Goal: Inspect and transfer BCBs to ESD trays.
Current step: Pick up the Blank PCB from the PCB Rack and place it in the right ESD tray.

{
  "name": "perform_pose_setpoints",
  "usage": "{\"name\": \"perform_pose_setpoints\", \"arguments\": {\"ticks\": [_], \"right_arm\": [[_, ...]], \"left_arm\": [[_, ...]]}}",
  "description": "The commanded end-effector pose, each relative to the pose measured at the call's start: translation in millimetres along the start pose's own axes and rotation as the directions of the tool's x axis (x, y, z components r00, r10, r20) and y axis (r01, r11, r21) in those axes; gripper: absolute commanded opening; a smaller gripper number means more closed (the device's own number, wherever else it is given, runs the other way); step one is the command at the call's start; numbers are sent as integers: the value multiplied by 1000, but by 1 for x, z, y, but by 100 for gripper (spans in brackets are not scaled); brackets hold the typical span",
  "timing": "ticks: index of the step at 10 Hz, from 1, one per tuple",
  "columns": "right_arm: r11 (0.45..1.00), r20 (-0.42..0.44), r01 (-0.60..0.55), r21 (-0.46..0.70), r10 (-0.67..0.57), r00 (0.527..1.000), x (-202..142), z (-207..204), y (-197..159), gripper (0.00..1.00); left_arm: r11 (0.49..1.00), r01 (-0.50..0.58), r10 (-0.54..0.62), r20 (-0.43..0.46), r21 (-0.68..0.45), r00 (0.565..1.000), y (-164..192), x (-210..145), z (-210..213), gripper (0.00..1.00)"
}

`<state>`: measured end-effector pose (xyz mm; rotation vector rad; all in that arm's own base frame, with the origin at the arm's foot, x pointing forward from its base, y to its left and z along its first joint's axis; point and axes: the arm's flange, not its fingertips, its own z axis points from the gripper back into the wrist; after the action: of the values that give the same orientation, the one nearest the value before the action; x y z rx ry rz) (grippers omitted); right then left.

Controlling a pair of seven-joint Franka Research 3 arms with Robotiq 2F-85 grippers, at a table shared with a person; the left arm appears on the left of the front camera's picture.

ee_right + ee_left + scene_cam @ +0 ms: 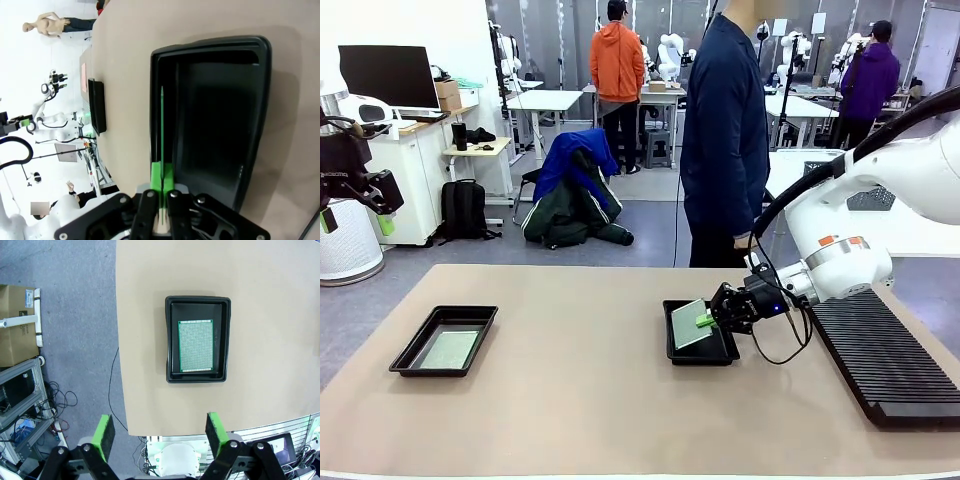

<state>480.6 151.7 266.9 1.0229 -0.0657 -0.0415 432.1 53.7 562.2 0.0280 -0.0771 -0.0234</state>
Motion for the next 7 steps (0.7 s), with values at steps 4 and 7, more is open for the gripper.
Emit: {"name": "perform_pose_setpoints", "arguments": {"ticks": [4,7], "right_arm": [[996,5,38,-80,-38,999,6,-8,1,2],[998,5,23,-55,-23,1000,0,-2,-3,2]], "left_arm": [[1000,-2,2,0,1,1000,0,-1,-1,97],[1000,-2,2,0,1,1000,0,-1,-1,97]]}}
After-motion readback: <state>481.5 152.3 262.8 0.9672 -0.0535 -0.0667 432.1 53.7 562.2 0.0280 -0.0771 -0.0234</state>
